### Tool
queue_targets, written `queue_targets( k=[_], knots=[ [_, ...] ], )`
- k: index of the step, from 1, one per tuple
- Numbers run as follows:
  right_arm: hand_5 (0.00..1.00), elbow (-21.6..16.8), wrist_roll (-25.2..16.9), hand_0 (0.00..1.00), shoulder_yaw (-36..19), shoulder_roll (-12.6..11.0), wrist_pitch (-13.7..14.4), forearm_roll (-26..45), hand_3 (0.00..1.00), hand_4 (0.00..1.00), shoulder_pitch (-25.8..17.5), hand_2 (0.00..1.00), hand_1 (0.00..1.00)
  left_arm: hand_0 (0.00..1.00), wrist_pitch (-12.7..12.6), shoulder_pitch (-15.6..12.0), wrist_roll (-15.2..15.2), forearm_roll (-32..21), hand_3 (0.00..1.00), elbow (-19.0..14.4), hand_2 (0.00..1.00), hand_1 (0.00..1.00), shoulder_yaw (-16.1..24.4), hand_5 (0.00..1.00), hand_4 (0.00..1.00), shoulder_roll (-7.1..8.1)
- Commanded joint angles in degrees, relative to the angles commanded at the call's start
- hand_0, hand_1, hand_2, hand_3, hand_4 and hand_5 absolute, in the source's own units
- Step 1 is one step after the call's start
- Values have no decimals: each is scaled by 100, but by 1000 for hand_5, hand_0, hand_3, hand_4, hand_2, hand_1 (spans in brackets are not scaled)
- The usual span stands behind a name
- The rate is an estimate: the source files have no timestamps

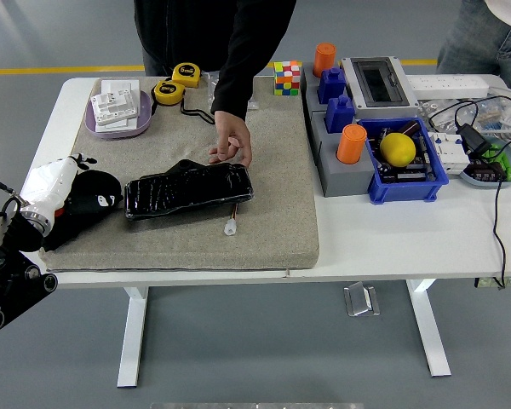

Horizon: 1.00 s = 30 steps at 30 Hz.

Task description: Pick the rag up,wipe the panel,place it on the desk

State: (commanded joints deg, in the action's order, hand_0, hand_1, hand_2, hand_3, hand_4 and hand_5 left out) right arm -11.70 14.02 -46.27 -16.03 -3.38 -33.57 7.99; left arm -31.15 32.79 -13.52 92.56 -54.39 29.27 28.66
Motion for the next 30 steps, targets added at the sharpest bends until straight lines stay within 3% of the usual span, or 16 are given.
queue_targets(
  k=[3,4,9,10,15,17,25,30],
  knots=[
    [541,0,-1,754,-5,-3,0,-2,594,998,-2,699,563,493,24,-7,9,-4,804,-24,775,675,19,619,998,22],
    [540,1,-1,754,-5,-3,-1,-2,594,998,-2,699,563,493,31,-6,14,-9,810,-31,782,680,21,674,998,30],
    [540,9,0,754,-9,3,-9,-11,594,998,-4,699,563,493,45,-7,0,-3,810,-109,782,680,79,674,998,80],
    [540,10,1,754,-7,2,-11,-11,594,998,-4,699,563,494,48,-5,-1,-7,810,-130,780,682,87,714,998,94],
    [540,15,-1,754,1,5,-14,-11,594,998,5,699,563,494,45,-43,-34,33,810,-365,780,682,242,714,998,217],
    [540,14,-2,754,-8,7,-13,-10,595,998,5,699,563,494,35,-79,-54,67,805,-483,775,678,362,768,998,290],
    [539,23,11,755,-56,-3,-19,-36,594,998,-13,699,563,489,28,-391,-209,302,801,-1172,773,678,1098,786,998,666],
    [539,29,12,755,-103,1,-17,-51,595,998,-31,699,563,490,53,-815,-457,492,797,-1899,771,677,1855,796,998,902]
  ],
)
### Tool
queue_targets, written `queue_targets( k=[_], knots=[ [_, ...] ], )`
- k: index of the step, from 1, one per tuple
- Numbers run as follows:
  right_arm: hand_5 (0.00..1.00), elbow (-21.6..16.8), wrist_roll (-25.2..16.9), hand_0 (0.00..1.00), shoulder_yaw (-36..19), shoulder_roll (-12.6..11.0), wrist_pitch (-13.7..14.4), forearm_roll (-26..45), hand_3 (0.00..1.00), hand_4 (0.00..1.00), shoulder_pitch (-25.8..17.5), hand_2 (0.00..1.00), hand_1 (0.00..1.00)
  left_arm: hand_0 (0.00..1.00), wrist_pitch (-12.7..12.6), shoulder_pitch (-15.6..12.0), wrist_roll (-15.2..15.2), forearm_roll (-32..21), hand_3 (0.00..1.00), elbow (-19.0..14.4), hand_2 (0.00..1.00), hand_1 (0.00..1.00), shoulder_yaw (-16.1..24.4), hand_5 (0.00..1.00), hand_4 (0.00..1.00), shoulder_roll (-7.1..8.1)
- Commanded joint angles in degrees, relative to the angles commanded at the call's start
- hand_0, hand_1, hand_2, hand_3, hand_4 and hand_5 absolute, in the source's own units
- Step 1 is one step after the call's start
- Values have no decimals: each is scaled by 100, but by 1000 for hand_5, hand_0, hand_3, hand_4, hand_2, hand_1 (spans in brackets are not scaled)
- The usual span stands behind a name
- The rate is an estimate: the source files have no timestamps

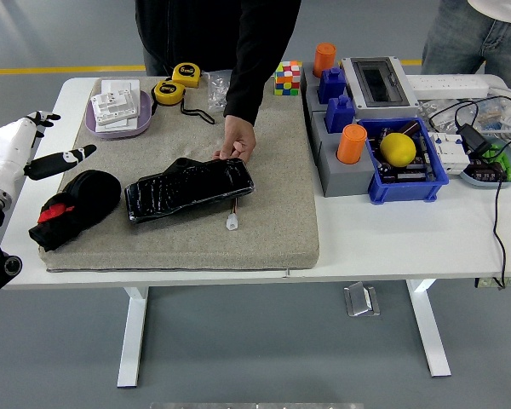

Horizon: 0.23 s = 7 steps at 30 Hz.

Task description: Pick the rag up,wipe the panel,place it on the desk

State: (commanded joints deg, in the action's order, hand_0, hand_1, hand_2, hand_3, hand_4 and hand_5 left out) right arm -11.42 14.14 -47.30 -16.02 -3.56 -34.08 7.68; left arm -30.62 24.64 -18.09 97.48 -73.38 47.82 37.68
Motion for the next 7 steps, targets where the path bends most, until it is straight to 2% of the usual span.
queue_targets(
  k=[3,7],
  knots=[
    [539,7,5,755,-16,1,-7,-3,595,998,-12,699,563,490,-9,-147,-51,72,797,-322,771,677,313,796,998,91],
    [538,8,2,755,-35,0,-2,-9,595,998,-9,699,563,489,-23,-205,-65,64,796,-562,768,677,442,797,998,159]
  ],
)
